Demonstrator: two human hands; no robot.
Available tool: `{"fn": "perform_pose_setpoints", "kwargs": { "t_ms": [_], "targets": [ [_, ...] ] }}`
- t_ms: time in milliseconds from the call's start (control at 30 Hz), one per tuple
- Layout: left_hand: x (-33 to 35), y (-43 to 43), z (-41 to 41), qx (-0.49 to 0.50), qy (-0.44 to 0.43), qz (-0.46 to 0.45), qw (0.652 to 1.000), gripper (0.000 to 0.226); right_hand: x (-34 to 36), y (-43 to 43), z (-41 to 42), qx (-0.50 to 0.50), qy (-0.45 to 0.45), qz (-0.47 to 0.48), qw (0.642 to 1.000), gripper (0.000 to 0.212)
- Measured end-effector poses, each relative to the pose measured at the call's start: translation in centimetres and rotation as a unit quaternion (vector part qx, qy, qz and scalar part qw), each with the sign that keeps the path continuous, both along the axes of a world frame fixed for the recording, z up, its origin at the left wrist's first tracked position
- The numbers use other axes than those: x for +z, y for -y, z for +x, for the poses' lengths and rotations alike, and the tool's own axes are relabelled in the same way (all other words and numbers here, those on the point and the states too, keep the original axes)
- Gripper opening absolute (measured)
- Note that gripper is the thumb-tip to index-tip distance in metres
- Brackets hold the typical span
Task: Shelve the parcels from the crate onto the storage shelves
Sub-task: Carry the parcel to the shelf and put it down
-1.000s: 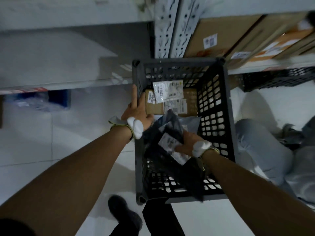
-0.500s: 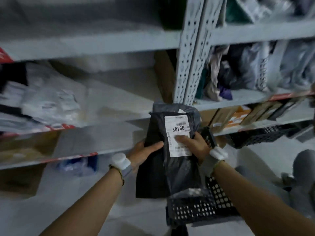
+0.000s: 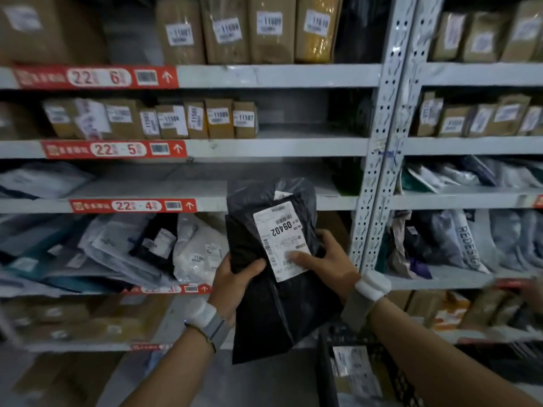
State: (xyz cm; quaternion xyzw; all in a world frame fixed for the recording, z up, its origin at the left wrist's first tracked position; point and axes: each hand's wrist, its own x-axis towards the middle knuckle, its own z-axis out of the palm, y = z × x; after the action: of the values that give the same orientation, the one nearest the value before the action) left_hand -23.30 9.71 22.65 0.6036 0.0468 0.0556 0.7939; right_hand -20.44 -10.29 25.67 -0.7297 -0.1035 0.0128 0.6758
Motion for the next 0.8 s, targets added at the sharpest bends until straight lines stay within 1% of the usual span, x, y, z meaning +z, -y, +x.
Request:
{"fn": "perform_pose_setpoints", "kwargs": {
  "t_ms": [67, 100, 167, 200, 233, 267, 333, 367, 433, 467, 500, 533, 567, 600, 633, 667, 700, 733, 800],
  "targets": [
    [1.0, -1.1, -0.9, 0.013, 0.02, -0.02, 1.0, 0.041, 0.9, -0.9, -0.6, 0.034, -0.029, -0.032, 0.998, 0.075],
    [1.5, -1.8, -1.4, 0.016, 0.028, -0.023, 0.999, 0.041, 1.5, -1.5, -1.2, 0.073, -0.041, -0.044, 0.996, 0.07],
    [2.5, -2.9, -2.3, 0.007, 0.042, -0.019, 0.999, 0.04, 1.9, -2.7, -1.9, 0.157, -0.064, -0.043, 0.984, 0.051],
    [2.9, -3.2, -2.6, -0.005, 0.043, -0.007, 0.999, 0.039, 1.9, -3.1, -2.1, 0.173, -0.074, -0.036, 0.981, 0.045],
    [3.3, -3.5, -3.1, -0.017, 0.044, 0.017, 0.999, 0.039, 1.9, -3.5, -2.3, 0.168, -0.082, -0.032, 0.982, 0.045],
    [4.0, -3.7, -3.4, -0.024, 0.044, 0.054, 0.997, 0.041, 1.7, -3.8, -2.4, 0.151, -0.083, -0.024, 0.985, 0.05],
    [5.1, -4.6, -3.2, 0.01, 0.05, 0.163, 0.985, 0.047, 1.3, -4.1, -2.5, 0.097, -0.075, -0.027, 0.992, 0.065],
    [5.9, -5.3, -3.2, 0.046, 0.067, 0.197, 0.977, 0.052, 1.5, -4.3, -2.8, 0.076, -0.063, -0.052, 0.994, 0.067],
    [8.1, -6.8, -3.3, 0.12, 0.135, 0.212, 0.961, 0.07, 1.9, -4.1, -3.0, 0.062, -0.02, -0.139, 0.988, 0.06],
    [9.3, -7.5, -3.6, 0.15, 0.184, 0.254, 0.938, 0.079, 2.5, -4.0, -3.2, 0.065, 0.005, -0.197, 0.978, 0.056],
    [10.5, -8.2, -4.0, 0.167, 0.231, 0.333, 0.899, 0.085, 3.1, -4.0, -3.3, 0.073, 0.031, -0.267, 0.96, 0.055],
    [11.6, -8.6, -4.4, 0.172, 0.273, 0.433, 0.841, 0.088, 3.9, -3.9, -3.5, 0.084, 0.061, -0.348, 0.932, 0.059],
    [12.7, -8.7, -4.9, 0.159, 0.297, 0.543, 0.769, 0.091, 4.6, -4.1, -3.8, 0.088, 0.092, -0.435, 0.891, 0.063],
    [13.7, -8.5, -5.4, 0.123, 0.295, 0.651, 0.689, 0.093, 5.4, -4.4, -4.1, 0.086, 0.127, -0.515, 0.844, 0.065],
    [14.3, -8.0, -6.0, 0.073, 0.272, 0.739, 0.612, 0.094, 6.1, -4.8, -4.4, 0.083, 0.167, -0.577, 0.795, 0.066],
    [14.2, -7.5, -6.0, 0.022, 0.243, 0.8, 0.548, 0.093, 6.8, -5.3, -4.6, 0.085, 0.205, -0.619, 0.753, 0.065],
    [13.9, -6.9, -6.1, -0.023, 0.208, 0.833, 0.511, 0.089, 7.6, -5.7, -4.8, 0.092, 0.239, -0.643, 0.722, 0.063],
    [13.4, -6.5, -6.2, -0.06, 0.164, 0.839, 0.515, 0.081, 8.4, -6.1, -5.0, 0.097, 0.266, -0.656, 0.699, 0.06],
    [12.0, -6.2, -5.6, -0.101, 0.086, 0.813, 0.567, 0.065, 9.8, -6.6, -5.1, 0.097, 0.317, -0.675, 0.66, 0.053]
  ]
}}
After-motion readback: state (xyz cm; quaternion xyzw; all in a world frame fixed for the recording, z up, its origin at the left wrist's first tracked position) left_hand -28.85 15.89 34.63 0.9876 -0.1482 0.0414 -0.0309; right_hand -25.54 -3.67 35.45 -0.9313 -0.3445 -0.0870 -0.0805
